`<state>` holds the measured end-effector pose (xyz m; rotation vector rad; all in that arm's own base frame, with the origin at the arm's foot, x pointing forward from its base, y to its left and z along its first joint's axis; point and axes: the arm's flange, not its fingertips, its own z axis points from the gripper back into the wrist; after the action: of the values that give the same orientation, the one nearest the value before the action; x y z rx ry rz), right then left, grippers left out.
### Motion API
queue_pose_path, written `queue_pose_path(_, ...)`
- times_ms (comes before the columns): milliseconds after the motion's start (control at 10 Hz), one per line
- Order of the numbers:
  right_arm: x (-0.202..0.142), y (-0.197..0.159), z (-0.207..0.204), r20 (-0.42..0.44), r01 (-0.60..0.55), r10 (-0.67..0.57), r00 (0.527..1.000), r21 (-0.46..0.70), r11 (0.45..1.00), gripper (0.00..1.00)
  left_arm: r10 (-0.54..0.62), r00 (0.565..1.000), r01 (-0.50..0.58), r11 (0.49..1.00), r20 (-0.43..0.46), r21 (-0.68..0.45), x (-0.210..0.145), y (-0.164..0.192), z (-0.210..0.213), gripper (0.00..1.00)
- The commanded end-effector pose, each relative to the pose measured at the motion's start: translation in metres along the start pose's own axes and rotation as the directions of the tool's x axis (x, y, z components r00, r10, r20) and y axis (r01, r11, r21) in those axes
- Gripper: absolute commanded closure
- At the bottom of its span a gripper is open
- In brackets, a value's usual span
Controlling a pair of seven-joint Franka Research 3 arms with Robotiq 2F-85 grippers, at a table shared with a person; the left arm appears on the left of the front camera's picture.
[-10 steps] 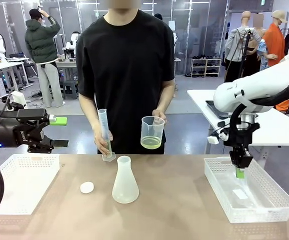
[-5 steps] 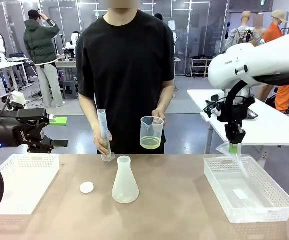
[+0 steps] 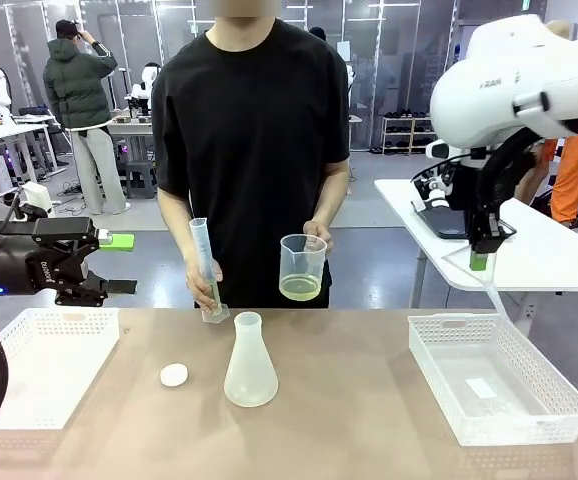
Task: Prepare the solutions needed for the experiment.
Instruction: Pick up the Plastic Funnel and insert it into the Big flask.
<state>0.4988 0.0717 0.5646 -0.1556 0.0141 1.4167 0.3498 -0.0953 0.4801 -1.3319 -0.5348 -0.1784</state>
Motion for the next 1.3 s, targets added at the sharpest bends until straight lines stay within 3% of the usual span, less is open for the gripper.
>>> queue_pose_path(0,-0.005,0.021,-0.014,0.011,0.036,-0.036,0.999,-0.053,0.998,1.0,0.019,1.0,-0.019,1.0,0.015,-0.021,0.0,-0.003,-0.003,0.0)
queue_pose_path(100,-0.011,0.018,-0.02,0.059,0.056,-0.056,0.997,-0.003,0.998,1.0,0.019,1.0,-0.019,1.0,0.015,-0.021,0.0,-0.003,-0.003,0.0)
queue_pose_path(200,-0.003,0.012,0.006,0.008,0.005,-0.005,1.0,-0.031,1.0,1.0,0.019,1.0,-0.019,1.0,0.015,-0.021,0.0,-0.003,-0.003,0.0)
queue_pose_path(600,-0.005,0.017,0.002,0.021,0.007,-0.007,1.0,-0.031,1.0,0.97,0.019,1.0,-0.019,1.0,0.015,-0.021,0.0,-0.003,-0.003,0.0)
queue_pose_path(700,0.013,0.015,0.003,0.064,-0.104,0.112,0.992,-0.109,0.989,0.97,0.019,1.0,-0.019,1.0,0.015,-0.021,0.0,-0.003,-0.003,0.0)
queue_pose_path(800,0.044,0.018,0.014,0.031,-0.217,0.228,0.973,-0.199,0.955,0.97,0.019,1.0,-0.019,1.0,0.015,-0.021,0.0,-0.003,-0.003,0.0)
queue_pose_path(1200,0.143,0.043,0.06,0.082,-0.41,0.501,0.862,-0.469,0.782,0.97,0.019,1.0,-0.019,1.0,0.015,-0.021,0.0,-0.003,-0.003,0.0)
